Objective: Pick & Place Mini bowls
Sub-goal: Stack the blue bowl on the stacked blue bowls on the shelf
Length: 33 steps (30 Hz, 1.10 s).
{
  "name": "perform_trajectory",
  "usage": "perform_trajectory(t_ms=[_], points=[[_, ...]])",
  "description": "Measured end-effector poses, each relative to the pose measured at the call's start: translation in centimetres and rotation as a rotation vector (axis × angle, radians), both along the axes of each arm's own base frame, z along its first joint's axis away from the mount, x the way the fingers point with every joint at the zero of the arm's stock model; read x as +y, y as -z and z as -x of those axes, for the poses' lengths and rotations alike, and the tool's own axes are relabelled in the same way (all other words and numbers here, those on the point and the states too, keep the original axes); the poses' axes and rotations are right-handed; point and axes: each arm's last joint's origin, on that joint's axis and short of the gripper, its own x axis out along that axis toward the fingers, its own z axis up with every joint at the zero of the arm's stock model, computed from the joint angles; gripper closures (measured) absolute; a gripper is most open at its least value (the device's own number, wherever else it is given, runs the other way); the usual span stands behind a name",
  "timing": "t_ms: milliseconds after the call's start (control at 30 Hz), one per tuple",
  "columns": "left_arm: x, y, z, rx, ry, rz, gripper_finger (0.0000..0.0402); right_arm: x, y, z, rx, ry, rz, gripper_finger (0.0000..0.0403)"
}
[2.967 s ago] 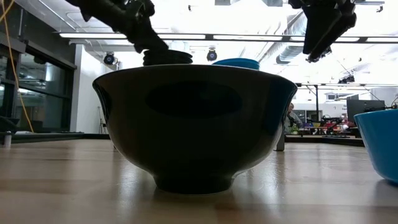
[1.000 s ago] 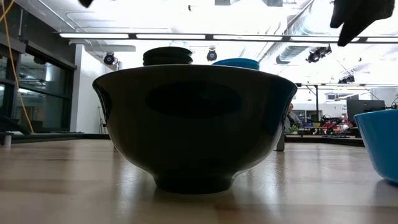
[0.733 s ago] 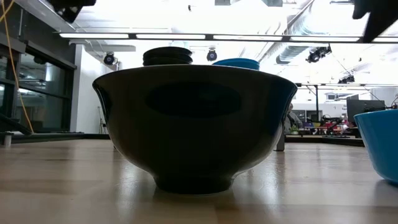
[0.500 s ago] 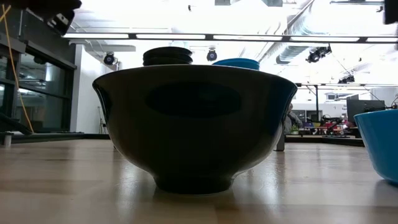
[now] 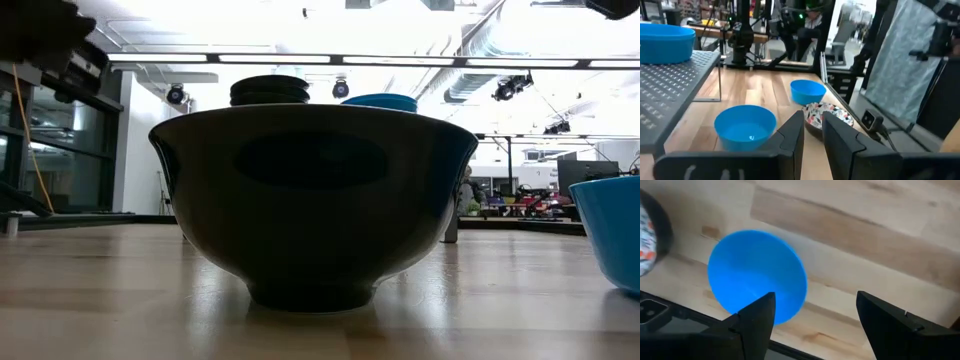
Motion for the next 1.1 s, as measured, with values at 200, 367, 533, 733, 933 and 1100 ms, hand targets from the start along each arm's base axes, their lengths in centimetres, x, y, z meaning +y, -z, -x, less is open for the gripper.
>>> perform_trajectory(t_ms=[200, 367, 533, 733, 933, 1100], points=[[0.2, 1.8, 0.2, -0.055, 0.0, 0.054, 0.0335, 1.8, 2.1, -1.5, 0.022, 0.0, -0.077, 0.0137], [0.1, 1.9, 0.2, -0.052, 0.023, 0.032, 0.0335, 3.0, 4.2, -2.4, 0.063, 0.029, -0.103, 0.0137], [0.1, 2.1, 0.2, -0.043, 0.036, 0.024, 0.0335, 4.1, 6.3, -2.8, 0.138, 0.04, -0.13, 0.0137], [0.0, 2.3, 0.2, -0.022, 0.042, 0.016, 0.0335, 4.6, 7.5, -3.0, 0.16, 0.069, -0.118, 0.0137], [0.0, 2.3, 0.2, -0.022, 0.053, 0.016, 0.0335, 4.6, 7.7, -3.1, 0.165, 0.089, -0.115, 0.0148], [0.0, 2.6, 0.2, -0.001, 0.057, -0.001, 0.0335, 4.6, 7.8, -3.1, 0.168, 0.091, -0.111, 0.0186]])
